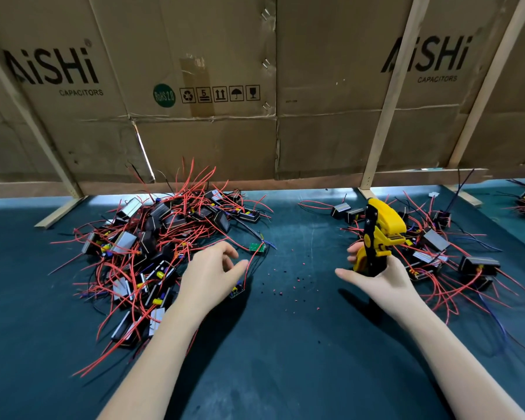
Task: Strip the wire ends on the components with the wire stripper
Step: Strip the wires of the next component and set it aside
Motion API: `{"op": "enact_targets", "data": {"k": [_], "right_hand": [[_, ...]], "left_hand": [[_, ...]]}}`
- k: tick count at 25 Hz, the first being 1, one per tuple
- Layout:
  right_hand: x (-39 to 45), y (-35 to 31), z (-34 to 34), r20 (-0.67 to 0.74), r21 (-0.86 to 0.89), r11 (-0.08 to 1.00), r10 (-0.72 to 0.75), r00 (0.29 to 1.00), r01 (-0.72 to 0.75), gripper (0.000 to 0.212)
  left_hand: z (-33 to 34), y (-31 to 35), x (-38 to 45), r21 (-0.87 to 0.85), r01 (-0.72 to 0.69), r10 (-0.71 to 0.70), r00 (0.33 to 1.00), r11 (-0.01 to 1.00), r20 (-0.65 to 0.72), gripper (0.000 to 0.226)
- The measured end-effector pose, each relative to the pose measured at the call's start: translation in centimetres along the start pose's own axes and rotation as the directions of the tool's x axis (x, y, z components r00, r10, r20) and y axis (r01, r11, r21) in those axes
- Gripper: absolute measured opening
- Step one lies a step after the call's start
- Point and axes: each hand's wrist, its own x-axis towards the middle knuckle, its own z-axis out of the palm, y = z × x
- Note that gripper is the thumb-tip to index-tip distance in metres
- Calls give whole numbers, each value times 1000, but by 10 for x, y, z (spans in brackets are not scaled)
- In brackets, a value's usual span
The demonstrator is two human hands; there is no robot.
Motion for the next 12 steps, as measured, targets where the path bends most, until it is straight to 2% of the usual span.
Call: {"op": "enact_targets", "data": {"k": [2, 4, 5, 7, 10, 12], "right_hand": [[0, 2, -4, 64, 2, 1000, 13, 998, -13, 38], [0, 3, -8, 115, -38, 999, -3, 993, 7, 37], [0, 2, -9, 124, -63, 998, -16, 992, 24, 37], [-1, 0, -9, 133, -110, 993, -36, 991, 50, 39], [-1, -3, -11, 145, -154, 985, -54, 988, 77, 45], [0, -4, -10, 125, -184, 980, -54, 991, 77, 45]], "left_hand": [[9, 2, -1, 44, -48, 46, 998, 998, 44, 10], [12, 6, -1, 17, -105, 105, 994, 994, 8, 5], [12, 8, 0, -44, -120, 120, 993, 992, -20, 7], [6, 10, 2, -298, -73, 64, 997, 952, -39, 10], [-3, 14, 4, -697, 71, -58, 997, 714, 43, 15], [-6, 16, 3, -796, 121, -86, 993, 593, 86, 18]]}}
